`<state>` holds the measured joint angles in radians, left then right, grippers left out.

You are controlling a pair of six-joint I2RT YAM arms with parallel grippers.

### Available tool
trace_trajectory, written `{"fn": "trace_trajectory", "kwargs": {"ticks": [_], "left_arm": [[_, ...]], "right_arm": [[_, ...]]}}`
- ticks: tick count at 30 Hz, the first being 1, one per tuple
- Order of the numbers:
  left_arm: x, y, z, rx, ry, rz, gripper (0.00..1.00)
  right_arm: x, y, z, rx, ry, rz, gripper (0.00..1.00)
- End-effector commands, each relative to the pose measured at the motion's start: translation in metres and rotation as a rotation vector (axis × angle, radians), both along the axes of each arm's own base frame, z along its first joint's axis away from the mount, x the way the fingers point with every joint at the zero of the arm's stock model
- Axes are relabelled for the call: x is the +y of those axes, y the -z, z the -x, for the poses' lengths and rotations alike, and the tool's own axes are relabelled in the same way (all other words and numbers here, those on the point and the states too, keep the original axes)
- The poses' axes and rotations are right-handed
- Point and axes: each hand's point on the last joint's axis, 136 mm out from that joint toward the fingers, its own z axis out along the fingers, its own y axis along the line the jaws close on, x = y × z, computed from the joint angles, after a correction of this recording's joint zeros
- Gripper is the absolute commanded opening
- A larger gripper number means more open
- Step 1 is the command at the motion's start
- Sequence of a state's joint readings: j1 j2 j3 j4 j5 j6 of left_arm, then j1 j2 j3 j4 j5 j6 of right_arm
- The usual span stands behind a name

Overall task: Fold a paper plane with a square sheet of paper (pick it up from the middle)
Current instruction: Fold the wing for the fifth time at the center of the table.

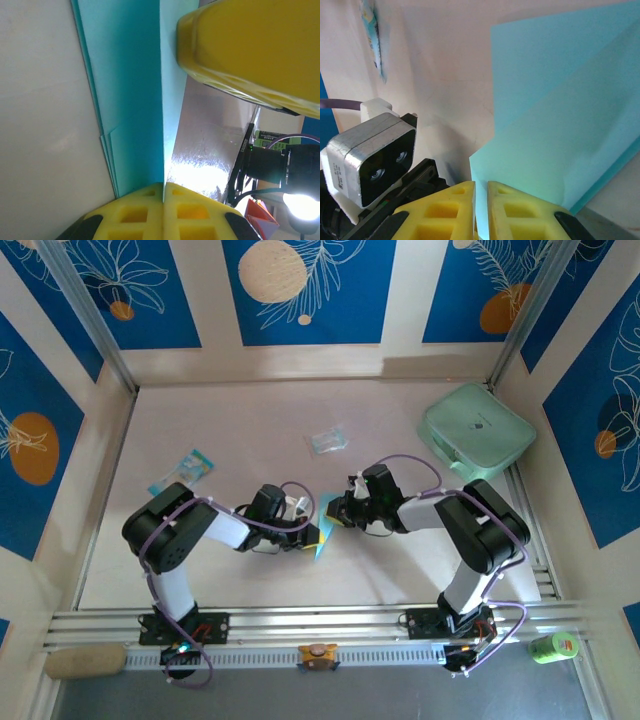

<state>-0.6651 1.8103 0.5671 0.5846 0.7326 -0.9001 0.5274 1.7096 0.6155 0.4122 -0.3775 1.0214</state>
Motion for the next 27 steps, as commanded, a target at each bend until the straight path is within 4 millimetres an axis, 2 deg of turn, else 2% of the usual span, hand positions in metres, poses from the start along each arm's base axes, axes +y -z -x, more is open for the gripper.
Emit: {"fn": "trace_trajectory", "kwargs": {"ticks": [1,15,27], "left_arm": [[0.025,0.04,0.002,0.095,-0.085,-0.129,0.0],[0.032,0.051,0.004,0.156,-0.14,-0.132,0.0],[0.038,0.057,0.006,0.183,-0.151,-0.184,0.0]], "right_arm": [[0.005,-0.005,-0.004,-0.005,-0.023,-0.031,0.13],[0.005,-0.003,-0.006,0.008,-0.038,-0.037,0.12],[0.005,0.007,-0.006,0.041,-0.047,-0.026,0.1]]}}
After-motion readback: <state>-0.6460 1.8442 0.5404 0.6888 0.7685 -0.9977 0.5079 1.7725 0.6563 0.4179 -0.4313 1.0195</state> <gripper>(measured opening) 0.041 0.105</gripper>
